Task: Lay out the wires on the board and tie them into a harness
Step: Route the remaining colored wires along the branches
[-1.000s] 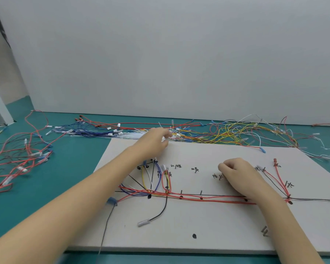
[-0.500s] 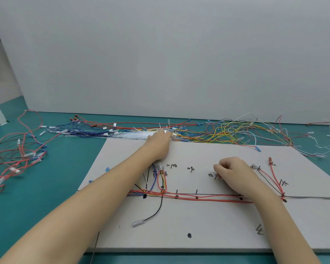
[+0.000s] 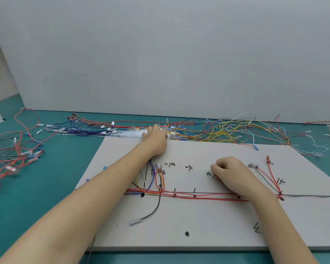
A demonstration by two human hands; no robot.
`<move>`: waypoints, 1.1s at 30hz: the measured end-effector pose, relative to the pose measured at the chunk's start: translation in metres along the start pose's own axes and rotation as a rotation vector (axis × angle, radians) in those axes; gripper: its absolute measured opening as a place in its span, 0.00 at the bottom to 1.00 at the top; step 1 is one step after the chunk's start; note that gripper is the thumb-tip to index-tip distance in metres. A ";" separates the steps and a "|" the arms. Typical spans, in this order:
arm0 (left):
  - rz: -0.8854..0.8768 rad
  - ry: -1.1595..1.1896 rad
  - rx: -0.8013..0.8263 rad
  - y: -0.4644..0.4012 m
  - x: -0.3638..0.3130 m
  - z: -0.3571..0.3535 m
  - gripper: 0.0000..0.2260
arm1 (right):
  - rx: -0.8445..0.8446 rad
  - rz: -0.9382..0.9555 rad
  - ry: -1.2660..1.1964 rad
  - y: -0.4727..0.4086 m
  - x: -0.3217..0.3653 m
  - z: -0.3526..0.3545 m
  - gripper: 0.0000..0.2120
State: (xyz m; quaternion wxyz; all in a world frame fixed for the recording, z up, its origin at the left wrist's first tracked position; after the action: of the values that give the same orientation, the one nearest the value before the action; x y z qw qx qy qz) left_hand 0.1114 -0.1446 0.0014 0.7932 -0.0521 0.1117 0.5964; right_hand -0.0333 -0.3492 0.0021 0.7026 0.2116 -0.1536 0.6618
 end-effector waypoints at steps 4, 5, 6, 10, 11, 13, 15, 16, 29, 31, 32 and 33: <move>-0.028 0.026 -0.037 0.003 -0.001 0.002 0.10 | 0.006 -0.002 0.006 0.001 0.000 0.000 0.15; -0.040 0.032 -0.051 0.004 -0.003 0.003 0.09 | 0.005 -0.004 0.006 0.001 0.000 0.000 0.15; -0.049 0.028 -0.068 0.005 -0.005 0.004 0.09 | 0.003 -0.006 0.007 0.001 0.000 0.000 0.15; -0.089 -0.082 -0.201 0.008 -0.010 0.010 0.10 | 0.000 -0.003 0.018 0.002 0.001 0.000 0.15; -0.090 -0.086 -0.218 0.008 -0.009 0.011 0.11 | 0.001 -0.003 0.019 0.002 0.001 0.000 0.15; -0.078 -0.062 -0.219 0.007 -0.005 0.014 0.11 | 0.005 -0.002 0.018 0.002 0.002 0.000 0.15; -0.082 0.111 -0.236 0.008 0.000 0.024 0.10 | 0.011 -0.006 0.002 0.003 0.001 0.000 0.15; -0.103 0.288 -0.243 0.010 0.003 0.030 0.09 | 0.018 -0.009 -0.017 0.003 0.000 0.000 0.14; -0.279 0.660 -0.105 0.053 -0.028 0.027 0.06 | -0.227 0.164 -0.309 0.006 0.012 0.020 0.06; -0.348 0.644 -0.102 0.064 -0.046 0.027 0.05 | -0.199 0.234 -0.335 0.007 0.022 0.015 0.15; -0.383 0.646 -0.086 0.068 -0.054 0.025 0.04 | -0.161 0.256 -0.338 0.006 0.027 0.010 0.21; -0.410 0.651 -0.061 0.072 -0.062 0.022 0.04 | -0.118 0.269 -0.331 0.005 0.031 0.005 0.25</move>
State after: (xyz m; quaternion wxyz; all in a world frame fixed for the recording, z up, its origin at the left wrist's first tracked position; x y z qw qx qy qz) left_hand 0.0283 -0.1777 0.0409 0.8171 -0.2835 0.3274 0.3806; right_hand -0.0355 -0.3246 0.0226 0.5843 0.2537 -0.3320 0.6957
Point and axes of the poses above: each hand's wrist, its own y-axis away from the middle knuckle, its own z-axis out of the back of the hand, x = y × z, the point moved 8 cm from there along -y, towards the middle knuckle, and after that the axes turned 10 degrees about x, right-handed, at the moved point
